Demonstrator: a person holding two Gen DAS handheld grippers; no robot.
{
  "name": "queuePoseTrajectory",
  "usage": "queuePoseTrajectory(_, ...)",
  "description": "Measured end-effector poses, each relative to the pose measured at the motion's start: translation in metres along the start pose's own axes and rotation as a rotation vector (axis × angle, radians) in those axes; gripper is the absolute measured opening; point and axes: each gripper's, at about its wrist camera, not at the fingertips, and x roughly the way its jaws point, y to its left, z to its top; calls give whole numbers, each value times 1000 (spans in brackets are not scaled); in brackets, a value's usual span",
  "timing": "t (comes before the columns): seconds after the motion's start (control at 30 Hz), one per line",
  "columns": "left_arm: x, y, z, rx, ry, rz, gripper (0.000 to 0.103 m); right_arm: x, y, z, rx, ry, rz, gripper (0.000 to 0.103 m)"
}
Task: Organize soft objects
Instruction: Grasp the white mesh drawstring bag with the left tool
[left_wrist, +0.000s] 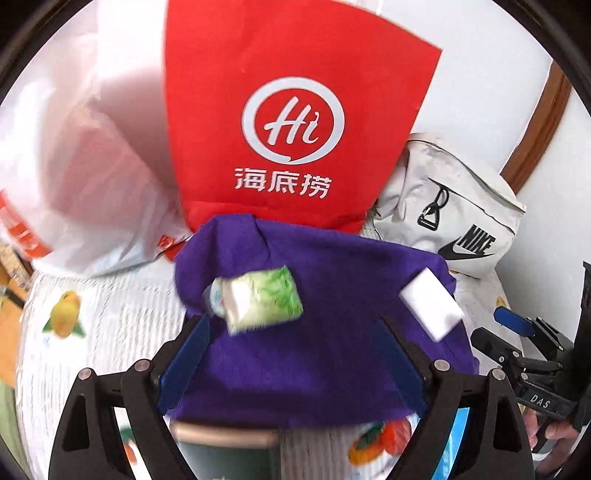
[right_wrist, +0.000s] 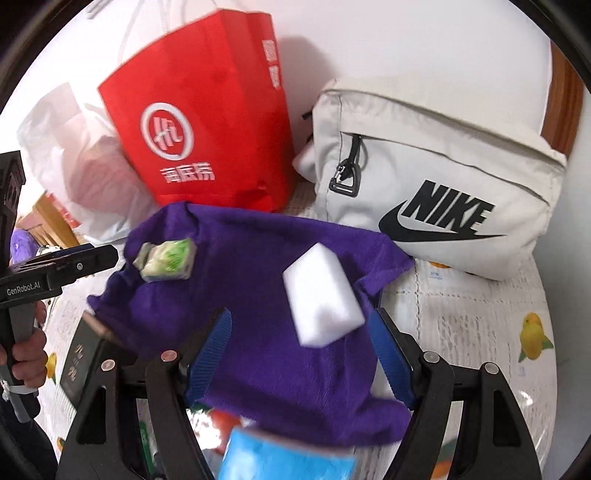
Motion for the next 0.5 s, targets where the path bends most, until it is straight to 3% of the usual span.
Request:
queuePoseTrajectory(0.17, -33, -2, -28, 33, -5, 63, 90, -30, 15, -24, -5, -15, 34, 76)
queuePoseTrajectory(0.5, -95, 13, -96, 12, -27, 53, 90, -83, 41, -82, -22, -36, 66, 76)
